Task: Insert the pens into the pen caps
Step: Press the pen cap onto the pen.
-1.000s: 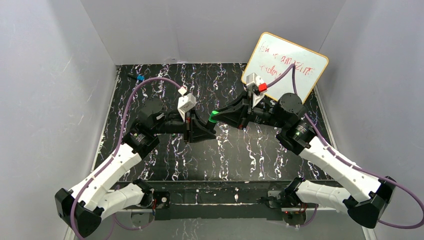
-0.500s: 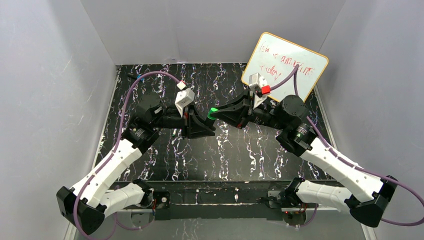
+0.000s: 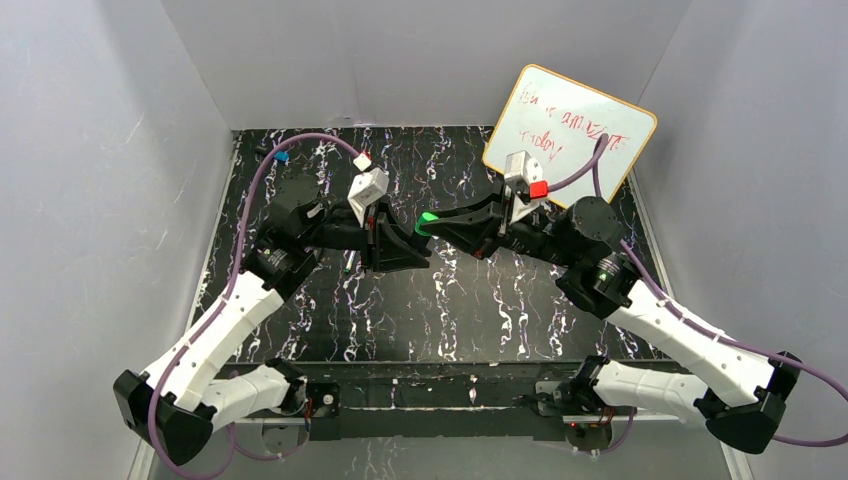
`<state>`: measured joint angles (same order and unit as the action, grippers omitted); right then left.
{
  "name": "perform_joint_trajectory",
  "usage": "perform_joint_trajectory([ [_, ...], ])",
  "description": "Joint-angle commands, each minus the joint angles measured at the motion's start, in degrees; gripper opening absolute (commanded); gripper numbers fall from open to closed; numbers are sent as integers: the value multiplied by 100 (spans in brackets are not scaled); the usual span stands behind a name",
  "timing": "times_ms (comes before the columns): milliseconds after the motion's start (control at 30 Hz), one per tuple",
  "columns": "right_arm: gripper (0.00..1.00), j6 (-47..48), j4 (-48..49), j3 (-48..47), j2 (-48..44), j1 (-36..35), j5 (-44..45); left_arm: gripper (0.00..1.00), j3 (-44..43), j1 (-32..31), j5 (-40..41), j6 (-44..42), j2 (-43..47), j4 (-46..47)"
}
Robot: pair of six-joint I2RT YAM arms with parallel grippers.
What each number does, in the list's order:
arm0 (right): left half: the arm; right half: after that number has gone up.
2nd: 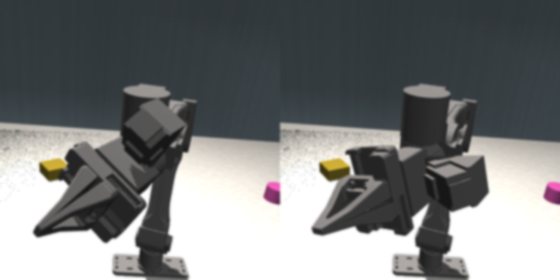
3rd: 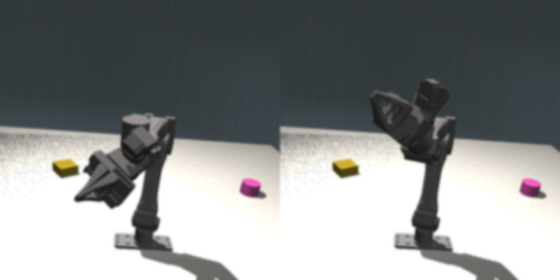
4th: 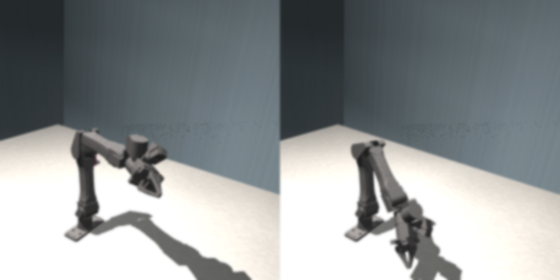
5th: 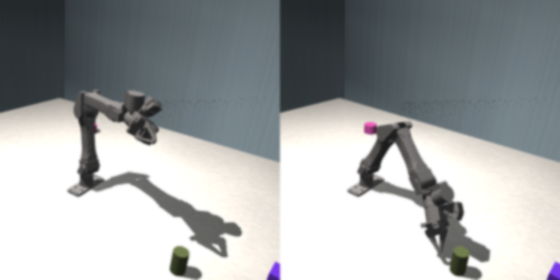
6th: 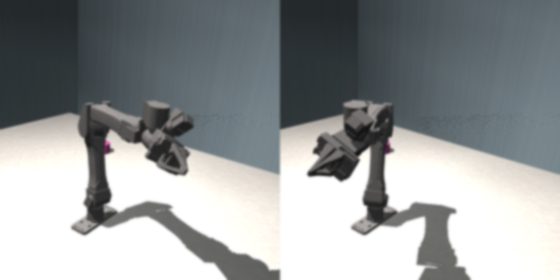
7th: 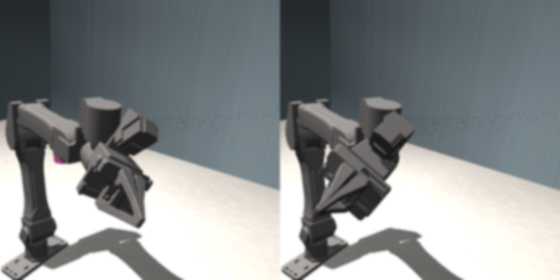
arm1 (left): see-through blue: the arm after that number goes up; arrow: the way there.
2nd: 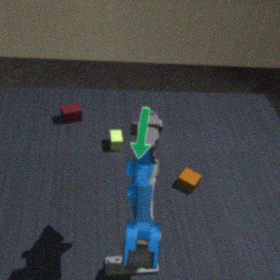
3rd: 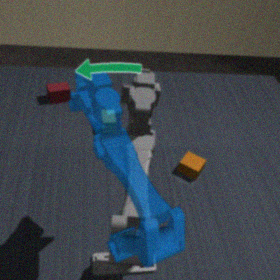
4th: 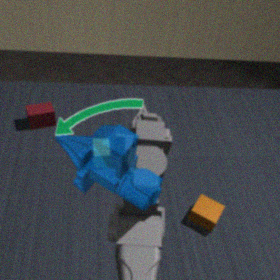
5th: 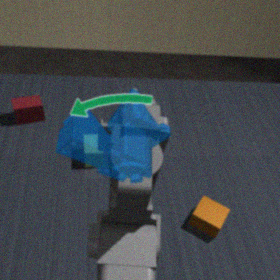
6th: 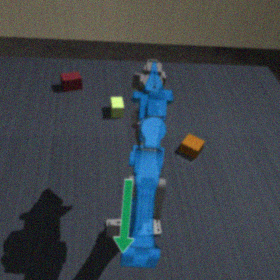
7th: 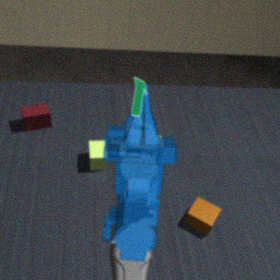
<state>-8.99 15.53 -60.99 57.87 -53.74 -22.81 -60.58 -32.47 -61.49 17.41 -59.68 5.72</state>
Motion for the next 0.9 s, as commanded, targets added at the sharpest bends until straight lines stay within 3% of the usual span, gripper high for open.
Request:
perform_joint_trajectory([
  [0,1,236,-2632,662,332,-652,-1487,0,-858,206,1360,571,-25,1199],
  [433,1,198,-2570,1027,365,-858,-1342,0,-1057,232,856,1114,-226,1785],
  [867,1,5,-2537,1438,505,-983,-1486,0,-1281,232,-136,1015,-236,1418],
])
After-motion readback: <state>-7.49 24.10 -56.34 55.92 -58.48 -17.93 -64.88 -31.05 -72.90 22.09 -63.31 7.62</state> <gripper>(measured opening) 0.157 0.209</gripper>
